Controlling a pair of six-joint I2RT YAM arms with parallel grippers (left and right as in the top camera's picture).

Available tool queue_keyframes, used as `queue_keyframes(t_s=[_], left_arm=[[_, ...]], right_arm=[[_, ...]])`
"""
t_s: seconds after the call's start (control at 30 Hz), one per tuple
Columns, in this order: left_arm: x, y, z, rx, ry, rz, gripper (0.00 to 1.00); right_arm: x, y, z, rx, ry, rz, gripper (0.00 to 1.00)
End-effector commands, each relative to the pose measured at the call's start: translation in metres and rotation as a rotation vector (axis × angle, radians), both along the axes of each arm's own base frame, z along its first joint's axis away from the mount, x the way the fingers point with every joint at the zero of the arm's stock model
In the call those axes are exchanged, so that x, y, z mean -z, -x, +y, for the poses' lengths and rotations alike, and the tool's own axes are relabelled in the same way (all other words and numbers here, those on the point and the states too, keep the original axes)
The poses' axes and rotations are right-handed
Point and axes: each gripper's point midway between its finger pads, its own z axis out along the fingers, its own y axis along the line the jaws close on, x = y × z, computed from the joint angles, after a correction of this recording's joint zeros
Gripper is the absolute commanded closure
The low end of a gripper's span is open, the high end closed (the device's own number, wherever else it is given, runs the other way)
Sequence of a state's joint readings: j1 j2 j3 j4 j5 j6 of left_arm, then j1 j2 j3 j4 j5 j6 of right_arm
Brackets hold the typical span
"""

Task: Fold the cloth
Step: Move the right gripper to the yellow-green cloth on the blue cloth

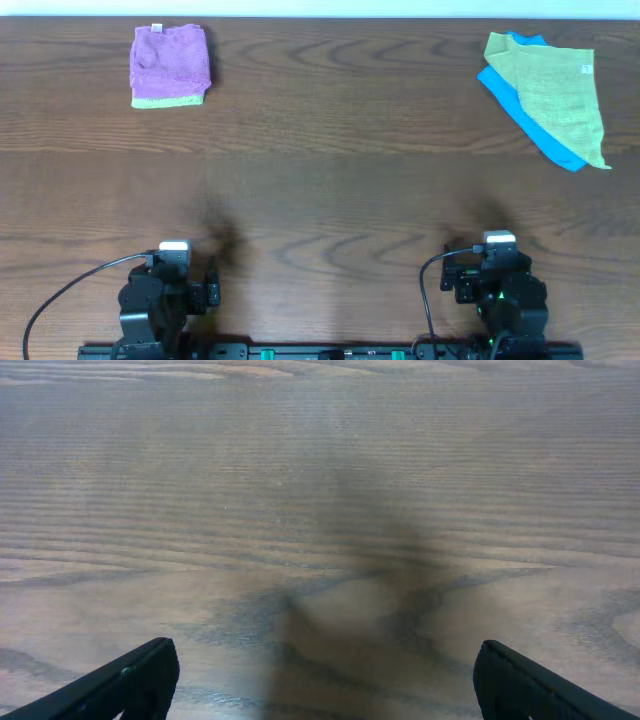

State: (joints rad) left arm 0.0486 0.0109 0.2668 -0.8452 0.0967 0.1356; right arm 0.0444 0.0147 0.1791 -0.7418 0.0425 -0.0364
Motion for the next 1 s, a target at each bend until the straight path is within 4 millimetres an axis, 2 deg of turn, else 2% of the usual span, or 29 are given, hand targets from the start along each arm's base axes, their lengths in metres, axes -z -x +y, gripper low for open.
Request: queue_keyframes(t_s=[0.0, 0.17, 0.33, 0.47, 0.7, 0.83, 0.97], left_arm=[[0.022, 0.008, 0.002, 0.007, -0.028, 0.072, 0.05], [0.022, 0.008, 0.002, 0.008, -0.028, 0.072, 0.05], [0.022, 0.008, 0.002, 0.008, -0.028, 0.072, 0.05], [0.022, 0.008, 0.002, 0.008, -0.028, 0.072, 0.05], [0.022, 0.008, 0.002, 0.008, -0.028, 0.072, 0.05], [0.022, 0.008, 0.002, 0.008, -0.028, 0.072, 0.05], [0.022, 0.008, 0.002, 0.007, -0.028, 0.072, 0.05]], right_arm=[[0.005, 0.0, 0.0, 0.005, -0.004, 0.006, 0.01], [-0.005, -0.004, 0.001, 0.009, -0.019, -0.03, 0.01], [-0.037, -0.007, 0.0, 0.04, -0.055, -0.058, 0.01], [-0.068, -0.014, -0.009, 0.116, -0.093, -0.035, 0.01], [-0.134, -0.048, -0.028, 0.259, -0.181, -0.016, 0.01], [-0.16, -0.07, -0.034, 0.287, -0.182, 0.016, 0.01], [-0.181, -0.089, -0.048, 0.363, -0.149, 0.07, 0.01]])
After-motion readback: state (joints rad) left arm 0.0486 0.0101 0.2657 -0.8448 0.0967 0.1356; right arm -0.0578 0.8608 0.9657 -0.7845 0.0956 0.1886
